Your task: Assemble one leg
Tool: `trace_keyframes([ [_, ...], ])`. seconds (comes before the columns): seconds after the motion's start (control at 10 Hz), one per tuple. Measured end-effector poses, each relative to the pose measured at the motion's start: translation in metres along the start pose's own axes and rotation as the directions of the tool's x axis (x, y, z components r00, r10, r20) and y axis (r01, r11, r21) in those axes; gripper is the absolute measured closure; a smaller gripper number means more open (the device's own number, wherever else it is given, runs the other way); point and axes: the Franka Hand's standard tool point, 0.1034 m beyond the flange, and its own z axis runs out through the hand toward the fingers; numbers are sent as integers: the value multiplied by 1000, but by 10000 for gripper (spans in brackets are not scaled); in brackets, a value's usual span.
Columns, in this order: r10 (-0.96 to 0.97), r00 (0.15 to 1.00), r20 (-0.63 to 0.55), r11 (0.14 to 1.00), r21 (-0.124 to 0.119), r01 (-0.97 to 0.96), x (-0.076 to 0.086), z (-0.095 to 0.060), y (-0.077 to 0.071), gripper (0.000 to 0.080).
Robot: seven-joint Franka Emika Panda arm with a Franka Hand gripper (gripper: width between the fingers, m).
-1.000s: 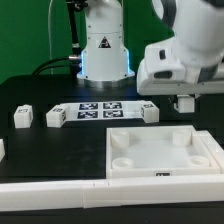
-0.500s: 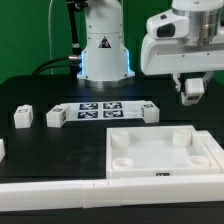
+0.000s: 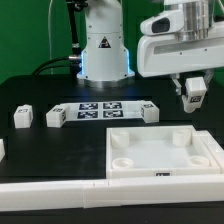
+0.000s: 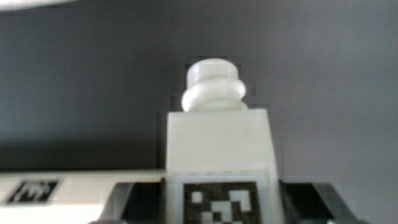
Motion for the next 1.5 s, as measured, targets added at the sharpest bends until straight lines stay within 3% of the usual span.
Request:
trace_keyframes([
  [0.2,-20,1000,-6,1000,-2,20,15,-7,6,511],
  [0.6,-24,998,-51,1000,4,25,16,-6,4,511],
  [0.8,-44,977,-210,998,26,51,31,-9,-2,511],
  [1.1,-110,973,-204,993,7,114,63,-17,5,510],
  [1.3,-181,959,-218,983,-11,183,88,-13,15,509],
  [1.5,-177,960,-218,984,-9,179,87,-12,14,509],
])
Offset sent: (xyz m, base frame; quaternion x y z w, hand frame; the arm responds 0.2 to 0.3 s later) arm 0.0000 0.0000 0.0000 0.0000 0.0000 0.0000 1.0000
